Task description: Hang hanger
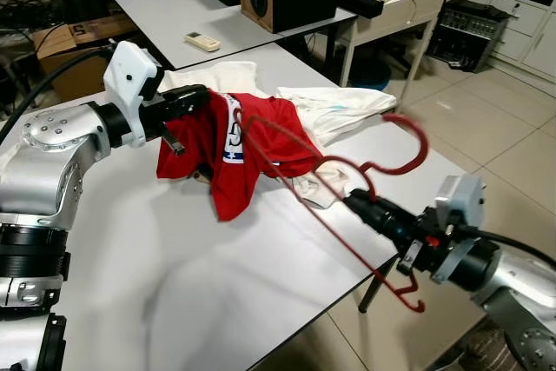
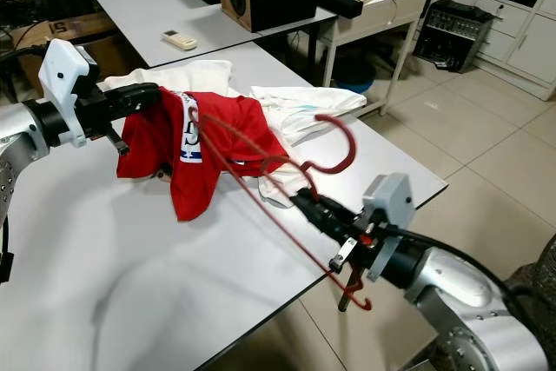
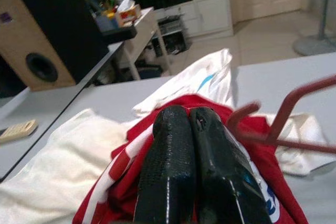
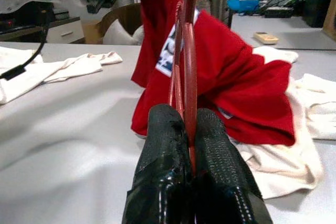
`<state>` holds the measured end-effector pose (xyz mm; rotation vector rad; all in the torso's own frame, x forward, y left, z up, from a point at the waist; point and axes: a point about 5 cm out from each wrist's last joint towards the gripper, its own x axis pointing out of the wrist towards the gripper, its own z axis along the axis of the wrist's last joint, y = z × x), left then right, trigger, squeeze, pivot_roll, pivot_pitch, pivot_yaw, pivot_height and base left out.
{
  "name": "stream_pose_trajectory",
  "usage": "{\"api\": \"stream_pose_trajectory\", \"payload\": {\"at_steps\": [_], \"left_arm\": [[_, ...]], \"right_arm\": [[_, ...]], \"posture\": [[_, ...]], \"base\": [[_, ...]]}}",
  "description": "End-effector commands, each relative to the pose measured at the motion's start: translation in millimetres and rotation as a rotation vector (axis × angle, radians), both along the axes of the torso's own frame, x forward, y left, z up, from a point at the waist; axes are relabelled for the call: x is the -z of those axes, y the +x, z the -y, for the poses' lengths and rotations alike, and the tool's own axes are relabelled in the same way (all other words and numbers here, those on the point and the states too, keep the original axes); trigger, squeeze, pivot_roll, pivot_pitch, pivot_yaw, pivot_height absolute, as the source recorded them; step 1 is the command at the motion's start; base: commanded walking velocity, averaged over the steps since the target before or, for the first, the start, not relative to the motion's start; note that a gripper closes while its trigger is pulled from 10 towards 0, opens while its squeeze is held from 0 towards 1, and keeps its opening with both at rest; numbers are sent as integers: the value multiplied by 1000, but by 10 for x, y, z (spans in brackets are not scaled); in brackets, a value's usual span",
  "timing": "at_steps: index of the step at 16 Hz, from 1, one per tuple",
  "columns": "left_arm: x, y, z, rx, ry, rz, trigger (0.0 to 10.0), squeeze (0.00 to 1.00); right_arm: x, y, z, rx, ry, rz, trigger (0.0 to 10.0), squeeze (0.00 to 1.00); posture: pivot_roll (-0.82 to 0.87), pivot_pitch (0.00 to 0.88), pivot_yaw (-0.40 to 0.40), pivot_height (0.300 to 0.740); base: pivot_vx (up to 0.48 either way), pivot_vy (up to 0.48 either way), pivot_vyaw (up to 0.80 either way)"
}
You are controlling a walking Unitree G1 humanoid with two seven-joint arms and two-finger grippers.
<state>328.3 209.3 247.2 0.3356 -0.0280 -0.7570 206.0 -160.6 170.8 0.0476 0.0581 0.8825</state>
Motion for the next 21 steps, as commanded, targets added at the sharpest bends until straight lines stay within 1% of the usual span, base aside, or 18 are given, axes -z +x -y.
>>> {"api": "stream_pose_trajectory", "payload": {"at_steps": [1, 3, 4, 5, 6, 7, 8, 11, 12, 16, 17, 18, 19, 21], "left_arm": [[-88, -18, 61, 37, 1, 27, 0, 0], [-83, -62, 91, 74, 6, 13, 0, 0], [-82, -100, 107, 99, 4, 5, 0, 0], [-81, -116, 111, 109, 6, 1, 0, 0], [-78, -155, 102, 126, 12, -11, 0, 0], [-73, -185, 78, 131, 26, -20, 0, 0], [-68, -213, 17, 115, 44, -25, 0, 0], [-58, -248, -100, 83, 68, -35, 0, 0], [-47, -287, -183, 66, 91, -48, 0, 0], [-36, -330, -258, 48, 106, -59, 0, 0], [-74, -344, -287, 43, 68, -43, 0, 0], [-219, -333, -361, 11, -54, -1, 0, 0], [-311, -322, -415, -12, -122, 21, 0, 0], [-479, -311, -526, -49, -220, 57, 0, 0]], "right_arm": [[2, -13, -22, -16, -6, -10, 10000, 0], [99, -21, -46, -34, -21, -59, 10000, 0], [163, 21, -16, 6, -57, -77, 10000, 0], [197, 60, 18, 48, -76, -87, 10000, 0], [236, 142, 101, 140, -112, -85, 10000, 0], [244, 201, 173, 210, -120, -86, 10000, 0], [227, 242, 245, 272, -116, -79, 10000, 0], [201, 259, 315, 304, -106, -68, 10000, 0], [210, 259, 332, 305, -114, -67, 10000, 0], [173, 308, 351, 334, -89, -47, 10000, 0], [175, 324, 372, 346, -89, -45, 10000, 0], [176, 342, 406, 370, -82, -44, 10000, 0], [172, 353, 424, 384, -75, -43, 10000, 0], [162, 370, 446, 398, -64, -41, 10000, 0]], "posture": [[-127, 0, 53, 727], [-119, 0, 51, 727], [-116, 0, 49, 727], [-116, 0, 49, 727], [-115, 0, 49, 727], [-115, 0, 49, 727], [-115, 0, 49, 727], [-113, 0, 49, 727], [-112, 0, 47, 727], [-107, 0, 43, 727], [-107, 0, 43, 727], [-104, 0, 42, 727], [-102, 0, 42, 727], [-99, 0, 43, 727]], "base": [[0, 0, 0], [0, 0, 0], [0, 0, 0], [0, 0, 0], [0, 0, 0], [0, 0, 0], [0, 0, 0], [0, 0, 0], [0, 0, 0], [0, 0, 0], [0, 0, 0], [0, 0, 0], [0, 0, 0], [0, 0, 0]]}}
